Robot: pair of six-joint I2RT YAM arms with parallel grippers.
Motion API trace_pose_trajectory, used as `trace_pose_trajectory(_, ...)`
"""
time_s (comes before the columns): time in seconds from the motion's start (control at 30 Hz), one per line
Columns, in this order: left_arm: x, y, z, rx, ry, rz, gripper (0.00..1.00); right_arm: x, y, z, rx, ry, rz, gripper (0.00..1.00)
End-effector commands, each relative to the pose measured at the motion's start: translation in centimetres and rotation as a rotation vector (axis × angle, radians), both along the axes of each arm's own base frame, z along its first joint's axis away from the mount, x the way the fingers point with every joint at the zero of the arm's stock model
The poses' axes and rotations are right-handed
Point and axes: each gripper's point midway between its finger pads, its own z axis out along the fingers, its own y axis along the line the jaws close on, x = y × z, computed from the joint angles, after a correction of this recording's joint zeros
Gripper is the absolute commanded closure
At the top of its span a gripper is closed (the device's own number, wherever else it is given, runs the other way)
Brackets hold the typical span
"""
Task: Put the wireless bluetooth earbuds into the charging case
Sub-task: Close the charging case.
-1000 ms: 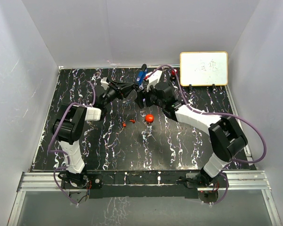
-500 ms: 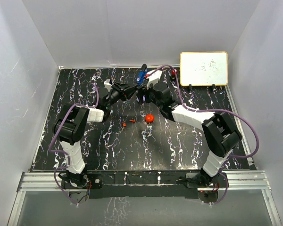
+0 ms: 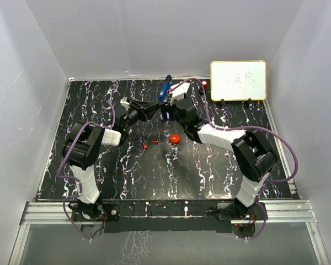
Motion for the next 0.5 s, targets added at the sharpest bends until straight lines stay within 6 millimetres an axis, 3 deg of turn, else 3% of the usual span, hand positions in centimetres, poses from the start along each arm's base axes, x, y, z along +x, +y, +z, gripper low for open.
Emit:
trace_pose_trajectory(0.0,-1.7,-0.3,4.5,-0.055,-0.119,-0.056,1.0,2.0,-3.0,3.2,-0.006,-0.127,-0.149,0.31)
trace_pose_trajectory(0.07,-1.8,-0.3,4.5,-0.058,-0.116,-0.058,1.0,2.1,-3.5,3.0,-0.018,-0.133,-0.17,0.31)
trace_pose_trajectory(0.1,-1.9,-0.3,4.4,-0.059,-0.114,-0.06,1.0,2.0,-3.9,4.0,-0.008,-0.151,-0.178,0.3)
trace_pose_trajectory(0.23,-2.0,-0.4,4.3,-0.059,-0.113,-0.068,1.0,2.3,-4.6,4.7,0.007,-0.17,-0.186,0.3)
trace_pose_trajectory(0.47,-2.1,-0.2,4.1,-0.06,-0.109,-0.067,1.0,2.2,-5.2,4.6,0.007,-0.165,-0.19,0.3)
